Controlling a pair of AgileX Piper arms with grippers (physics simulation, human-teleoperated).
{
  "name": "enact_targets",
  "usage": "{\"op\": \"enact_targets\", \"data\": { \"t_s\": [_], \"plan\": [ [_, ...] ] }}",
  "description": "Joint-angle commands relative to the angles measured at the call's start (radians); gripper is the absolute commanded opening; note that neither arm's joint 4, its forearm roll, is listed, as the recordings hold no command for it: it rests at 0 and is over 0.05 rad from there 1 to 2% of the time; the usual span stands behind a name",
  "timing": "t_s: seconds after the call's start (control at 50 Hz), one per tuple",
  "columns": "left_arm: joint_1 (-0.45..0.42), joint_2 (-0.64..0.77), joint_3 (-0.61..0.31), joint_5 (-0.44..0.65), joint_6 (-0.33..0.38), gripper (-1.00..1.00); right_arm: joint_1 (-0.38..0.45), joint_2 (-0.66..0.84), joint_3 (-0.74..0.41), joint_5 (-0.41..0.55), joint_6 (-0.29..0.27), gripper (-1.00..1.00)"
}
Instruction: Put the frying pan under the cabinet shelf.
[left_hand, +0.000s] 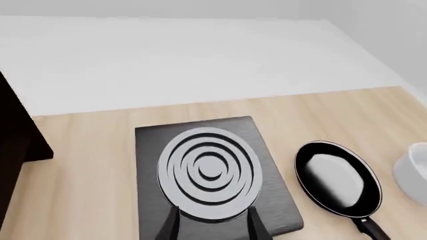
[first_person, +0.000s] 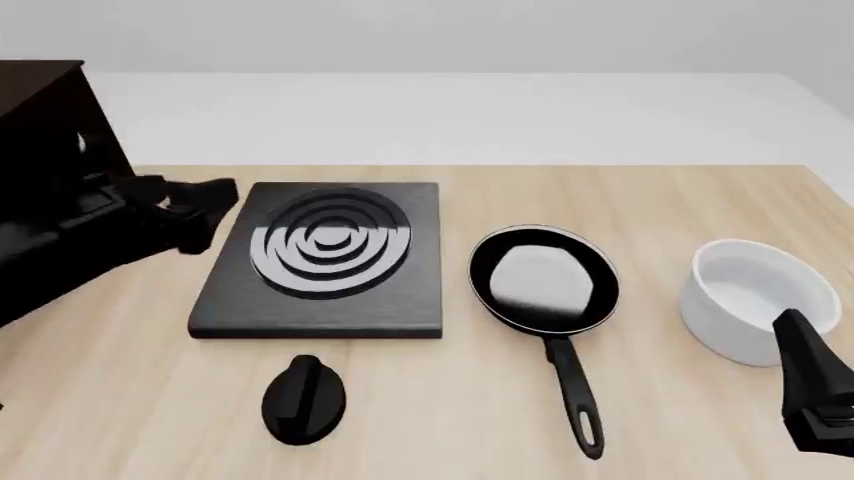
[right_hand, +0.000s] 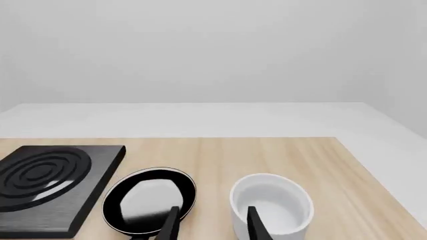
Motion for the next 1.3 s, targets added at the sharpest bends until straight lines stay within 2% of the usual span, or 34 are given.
{"op": "enact_targets", "data": {
  "t_s": [0.02,0.08,0.12,0.14,0.16,0.2,0.24,0.28,0.3,0.34,0.38,0.46,0.48,0.52,0.54,0.62,0.68,0.82,0.9,0.92,0.94,0.98,1.02,1.04,1.1,1.12,1.16,1.18,1.2,1.24,1.3],
  "plan": [
    [-0.139,0.192,-0.193,0.082,-0.056,1.0,0.0,0.004,0.001,-0.004,0.002,1.0],
    [-0.172,0.237,-0.248,0.113,-0.091,1.0,0.0,0.002,0.0,-0.003,-0.001,1.0],
    [-0.185,0.259,-0.271,0.126,-0.083,1.0,0.0,-0.002,-0.002,0.004,-0.001,1.0],
    [-0.214,0.287,-0.285,0.138,-0.132,1.0,0.0,-0.001,-0.001,0.002,-0.001,1.0],
    [-0.214,0.3,-0.304,0.149,-0.111,1.0,0.0,0.003,0.001,-0.004,0.0,1.0],
    [-0.235,0.323,-0.325,0.162,-0.117,1.0,0.0,0.01,0.001,-0.011,0.002,1.0],
    [-0.243,0.333,-0.355,0.171,-0.078,1.0,0.0,0.009,0.001,-0.01,0.0,1.0],
    [-0.268,0.358,-0.37,0.182,-0.121,1.0,0.0,0.005,0.001,-0.006,-0.001,1.0],
    [-0.271,0.374,-0.395,0.189,-0.066,1.0,0.0,0.005,0.001,-0.006,-0.001,1.0],
    [-0.295,0.398,-0.403,0.195,-0.123,1.0,0.0,0.006,0.001,-0.007,0.0,1.0],
    [-0.31,0.418,-0.43,0.203,-0.087,1.0,0.0,0.01,0.002,-0.011,0.001,1.0],
    [-0.342,0.474,-0.471,0.213,-0.087,1.0,0.0,0.006,0.0,-0.006,-0.001,1.0],
    [-0.355,0.497,-0.479,0.219,-0.133,1.0,0.0,0.006,0.001,-0.007,-0.001,1.0],
    [-0.363,0.51,-0.497,0.217,-0.107,1.0,0.0,0.006,0.001,-0.007,0.001,1.0],
    [-0.375,0.529,-0.504,0.223,-0.145,1.0,0.0,0.006,0.001,-0.007,0.001,1.0],
    [-0.401,0.553,-0.541,0.236,-0.154,1.0,0.0,0.004,0.0,-0.005,-0.001,1.0],
    [-0.427,0.583,-0.564,0.247,-0.205,1.0,0.0,0.005,0.0,-0.005,0.0,1.0],
    [-0.454,0.634,-0.629,0.263,-0.214,1.0,0.0,0.009,0.001,-0.01,0.0,1.0],
    [-0.481,0.659,-0.639,0.262,-0.252,1.0,0.0,0.008,0.0,-0.008,0.001,1.0],
    [-0.483,0.663,-0.645,0.261,-0.241,1.0,0.0,0.01,0.001,-0.011,0.0,1.0],
    [-0.503,0.674,-0.644,0.257,-0.268,1.0,0.0,0.011,0.001,-0.012,0.0,1.0],
    [-0.502,0.683,-0.651,0.257,-0.26,1.0,0.0,0.01,0.0,-0.011,-0.001,1.0],
    [-0.518,0.695,-0.651,0.249,-0.296,1.0,0.0,0.012,0.001,-0.012,0.0,1.0],
    [-0.533,0.704,-0.647,0.248,-0.338,1.0,0.0,0.01,0.001,-0.01,0.001,1.0],
    [-0.545,0.709,-0.655,0.243,-0.339,1.0,0.0,0.012,0.001,-0.013,0.0,1.0],
    [-0.551,0.714,-0.65,0.236,-0.371,1.0,0.0,0.014,0.001,-0.015,0.0,1.0],
    [-0.551,0.728,-0.656,0.231,-0.377,1.0,0.0,0.015,0.001,-0.016,-0.001,1.0],
    [-0.558,0.737,-0.646,0.219,-0.417,1.0,0.0,0.014,0.001,-0.015,0.0,1.0],
    [-0.562,0.74,-0.655,0.222,-0.394,1.0,0.0,0.01,0.001,-0.011,0.001,1.0],
    [-0.563,0.741,-0.654,0.219,-0.396,1.0,0.0,0.011,0.0,-0.011,0.001,1.0],
    [-0.58,0.754,-0.646,0.205,-0.433,1.0,0.0,0.016,0.001,-0.017,-0.001,1.0]
  ]
}}
